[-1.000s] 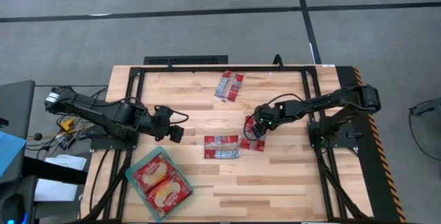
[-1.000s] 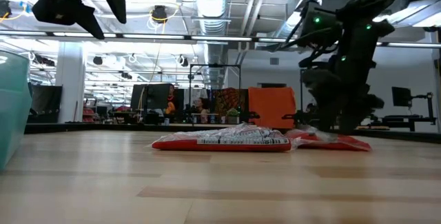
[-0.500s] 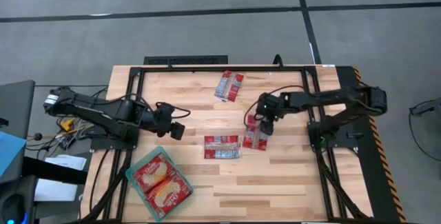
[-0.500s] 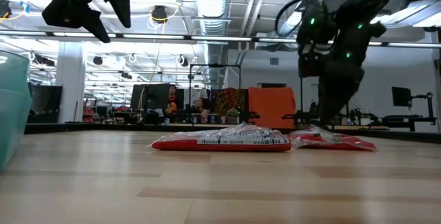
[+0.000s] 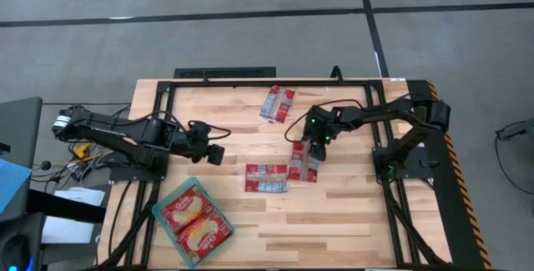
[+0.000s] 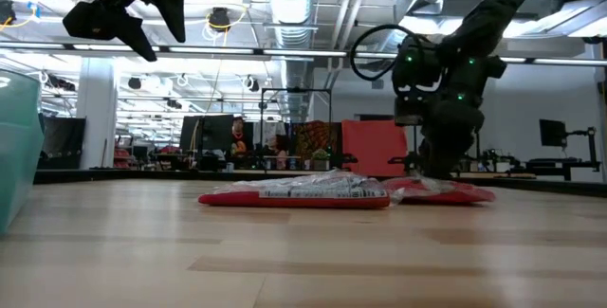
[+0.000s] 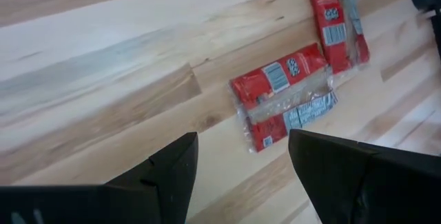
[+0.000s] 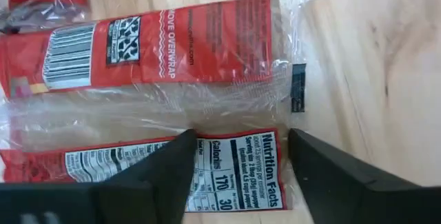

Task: Sort popcorn bags into baskets
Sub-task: Put the red popcorn bag into the green bin

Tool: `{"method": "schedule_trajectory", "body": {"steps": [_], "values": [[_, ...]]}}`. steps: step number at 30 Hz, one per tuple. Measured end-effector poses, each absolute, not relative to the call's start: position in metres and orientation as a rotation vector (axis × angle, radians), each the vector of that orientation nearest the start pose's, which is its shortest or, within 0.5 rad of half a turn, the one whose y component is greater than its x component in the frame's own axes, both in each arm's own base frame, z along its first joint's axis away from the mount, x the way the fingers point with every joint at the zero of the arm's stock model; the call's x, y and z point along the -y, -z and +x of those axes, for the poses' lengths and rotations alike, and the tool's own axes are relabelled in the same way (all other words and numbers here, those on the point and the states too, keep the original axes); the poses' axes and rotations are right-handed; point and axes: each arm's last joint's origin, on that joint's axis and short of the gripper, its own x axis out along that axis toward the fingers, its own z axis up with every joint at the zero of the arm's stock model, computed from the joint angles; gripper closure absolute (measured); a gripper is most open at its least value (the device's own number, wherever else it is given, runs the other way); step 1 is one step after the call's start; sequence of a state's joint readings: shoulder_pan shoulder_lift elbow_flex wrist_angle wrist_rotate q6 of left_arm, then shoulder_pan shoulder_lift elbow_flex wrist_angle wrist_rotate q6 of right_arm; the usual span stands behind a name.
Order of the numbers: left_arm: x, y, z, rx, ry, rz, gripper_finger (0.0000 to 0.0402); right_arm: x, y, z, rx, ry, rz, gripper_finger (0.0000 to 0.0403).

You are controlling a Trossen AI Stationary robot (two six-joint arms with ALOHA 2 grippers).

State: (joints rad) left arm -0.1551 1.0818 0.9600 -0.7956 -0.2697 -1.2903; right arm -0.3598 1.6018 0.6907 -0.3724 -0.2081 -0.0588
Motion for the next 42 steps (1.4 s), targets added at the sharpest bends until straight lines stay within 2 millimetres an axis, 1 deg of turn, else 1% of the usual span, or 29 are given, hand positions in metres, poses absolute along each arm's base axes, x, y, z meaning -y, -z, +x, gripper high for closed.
{"method": "schedule_trajectory", "body": {"steps": [3, 9, 10, 11, 16, 19, 22, 27, 29, 31, 33, 36, 38, 42], "values": [[0.024, -0.29, 0.203, -0.675, -0.661, -1.002, 0.0187, 0.081, -0.122, 0.237, -1.246, 0.121, 0.322, 0.0214], [0.022, -0.291, 0.203, -0.638, -0.698, -0.995, 0.0187, 0.083, -0.131, 0.24, -1.216, 0.16, 0.358, 0.0365], [0.022, -0.291, 0.203, -0.633, -0.702, -0.994, 0.0187, 0.083, -0.132, 0.241, -1.213, 0.161, 0.358, 0.0382], [0.022, -0.291, 0.203, -0.628, -0.708, -0.991, 0.0187, 0.083, -0.133, 0.242, -1.212, 0.162, 0.361, 0.0391], [0.019, -0.291, 0.204, -0.593, -0.74, -1.032, 0.0187, 0.079, -0.143, 0.251, -1.19, 0.178, 0.352, 0.0387], [0.013, -0.295, 0.209, -0.541, -0.731, -1.089, 0.0187, 0.075, -0.16, 0.257, -1.137, 0.21, 0.282, 0.0397], [0.005, -0.299, 0.213, -0.463, -0.73, -1.133, 0.0187, 0.07, -0.18, 0.262, -1.076, 0.24, 0.222, 0.0394], [-0.015, -0.302, 0.216, -0.365, -0.793, -1.19, 0.0187, 0.065, -0.213, 0.266, -0.954, 0.276, 0.169, 0.0398], [-0.023, -0.302, 0.216, -0.339, -0.817, -1.213, 0.0187, 0.062, -0.223, 0.266, -0.922, 0.296, 0.151, 0.0396], [-0.031, -0.302, 0.221, -0.305, -0.816, -1.234, 0.0187, 0.059, -0.231, 0.267, -0.892, 0.307, 0.134, 0.0396], [-0.039, -0.302, 0.229, -0.294, -0.781, -1.242, 0.0184, 0.057, -0.237, 0.269, -0.869, 0.311, 0.121, 0.0398], [-0.048, -0.296, 0.25, -0.297, -0.676, -1.244, 0.0175, 0.053, -0.244, 0.272, -0.846, 0.31, 0.105, 0.0398], [-0.052, -0.287, 0.265, -0.31, -0.634, -1.243, 0.0168, 0.051, -0.248, 0.274, -0.829, 0.31, 0.097, 0.0396], [-0.061, -0.263, 0.293, -0.345, -0.608, -1.248, 0.0158, 0.046, -0.253, 0.276, -0.818, 0.303, 0.085, 0.0397]]}}
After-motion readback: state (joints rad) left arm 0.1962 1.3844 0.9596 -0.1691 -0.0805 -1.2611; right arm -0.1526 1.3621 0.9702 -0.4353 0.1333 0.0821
